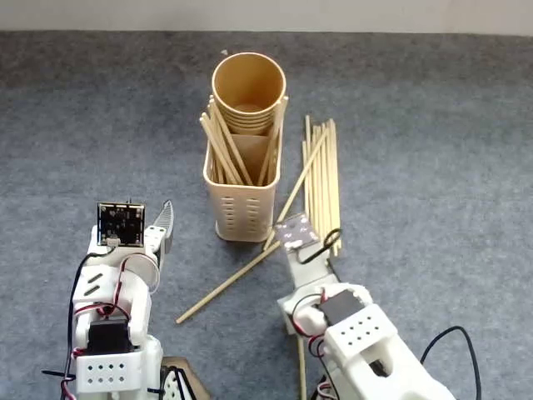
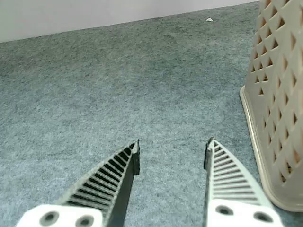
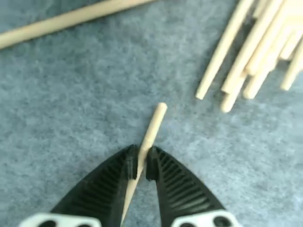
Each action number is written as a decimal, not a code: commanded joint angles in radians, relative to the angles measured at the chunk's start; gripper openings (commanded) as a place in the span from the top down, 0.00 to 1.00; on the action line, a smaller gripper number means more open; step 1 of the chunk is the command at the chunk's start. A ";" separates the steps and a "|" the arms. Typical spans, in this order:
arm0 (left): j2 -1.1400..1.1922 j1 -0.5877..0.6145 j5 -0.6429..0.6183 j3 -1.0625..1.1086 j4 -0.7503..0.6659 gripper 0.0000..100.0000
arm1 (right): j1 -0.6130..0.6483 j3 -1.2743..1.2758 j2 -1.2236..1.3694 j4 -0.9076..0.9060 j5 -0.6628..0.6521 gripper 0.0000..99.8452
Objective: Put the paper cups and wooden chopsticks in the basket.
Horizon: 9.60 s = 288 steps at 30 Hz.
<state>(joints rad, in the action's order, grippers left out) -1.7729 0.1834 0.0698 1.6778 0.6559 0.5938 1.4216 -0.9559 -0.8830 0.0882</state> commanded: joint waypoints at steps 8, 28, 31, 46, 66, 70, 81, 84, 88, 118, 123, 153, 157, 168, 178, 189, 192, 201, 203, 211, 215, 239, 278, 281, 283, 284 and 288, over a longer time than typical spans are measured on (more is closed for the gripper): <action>-0.005 -0.012 0.008 0.019 0.000 0.75 | -0.381 -0.529 -0.012 0.015 -0.244 1.00; -0.005 -0.012 0.008 0.019 0.000 0.75 | -0.298 -1.147 0.165 0.539 0.008 1.00; -0.005 -0.012 0.008 0.019 0.000 0.75 | -0.243 -1.188 0.271 0.584 0.006 1.00; -0.005 -0.012 0.008 0.019 0.000 0.75 | -0.120 -1.316 0.452 0.302 -0.204 0.93; -0.005 -0.010 0.008 0.019 0.000 0.75 | -0.591 -1.299 0.446 -0.197 -0.224 0.74; -0.005 -0.012 0.008 0.019 0.000 0.75 | -0.576 -1.112 0.638 -0.108 -0.304 0.74; -0.005 -0.012 0.008 0.019 0.002 0.75 | -0.438 -1.096 1.055 0.150 -0.298 0.74; -0.005 -0.012 0.008 0.019 0.002 0.75 | -0.438 -1.107 1.096 0.150 -0.259 0.74; -0.005 -0.012 0.008 0.019 0.002 0.75 | -0.438 -1.104 1.159 0.156 -0.259 0.74; -0.005 -0.012 0.008 0.019 0.002 0.75 | -0.406 -1.095 0.262 0.338 -0.114 1.00; -0.005 -0.012 0.008 0.019 0.002 0.75 | -0.206 -1.023 0.142 0.547 -0.097 1.00; -0.005 -0.012 0.008 0.019 0.002 0.75 | -0.038 -0.460 0.101 0.862 -0.282 0.99; -0.005 -0.012 0.008 0.019 0.002 0.75 | -0.031 -0.513 0.036 0.769 -0.279 0.84; -0.005 -0.012 0.008 0.019 0.002 0.75 | -0.077 -0.522 -0.073 0.694 -0.276 0.65; -0.005 -0.012 0.008 0.019 0.002 0.75 | -0.503 -0.748 0.113 0.150 -0.149 0.65; -0.015 -0.002 0.023 0.019 -0.002 0.75 | -0.449 -0.647 0.708 0.354 -0.146 0.65; -0.005 -0.002 0.126 0.019 0.002 0.75 | -0.450 -0.647 0.806 0.407 -0.146 0.65; -0.013 -0.007 0.173 0.019 0.152 0.75 | -0.443 -0.662 0.832 0.440 -0.144 0.65; -0.007 -0.007 0.173 0.019 0.157 0.75 | -0.441 -0.662 0.829 0.443 -0.114 0.65; -0.007 -0.007 0.173 0.019 0.170 0.75 | -0.401 -0.662 0.832 0.441 -0.075 0.65; -0.007 -0.007 0.173 0.019 0.170 0.75 | -0.395 -0.661 0.834 0.441 -0.075 0.65; -0.015 -0.004 0.176 0.019 0.213 0.75 | -0.401 -0.708 0.993 0.375 -0.133 0.65; -0.007 -0.007 0.178 0.019 0.212 0.75 | -0.203 -0.969 -0.004 0.565 -0.130 0.99; -0.007 -0.008 0.178 0.019 0.212 0.75 | -0.122 -0.966 0.021 0.621 -0.127 0.99; -0.007 -0.007 0.178 0.019 0.212 0.75 | -0.091 -0.951 0.058 0.642 -0.068 0.99; -0.007 -0.004 0.178 0.019 0.212 0.75 | -0.087 -0.931 0.079 0.661 -0.034 0.99; -0.007 -0.004 0.178 0.019 0.213 0.75 | -0.067 -0.822 0.154 0.750 0.002 0.99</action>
<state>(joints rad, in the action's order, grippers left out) -1.7729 0.1834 0.2401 1.6778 0.8677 0.5079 0.5547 -0.8378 -0.1864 0.0683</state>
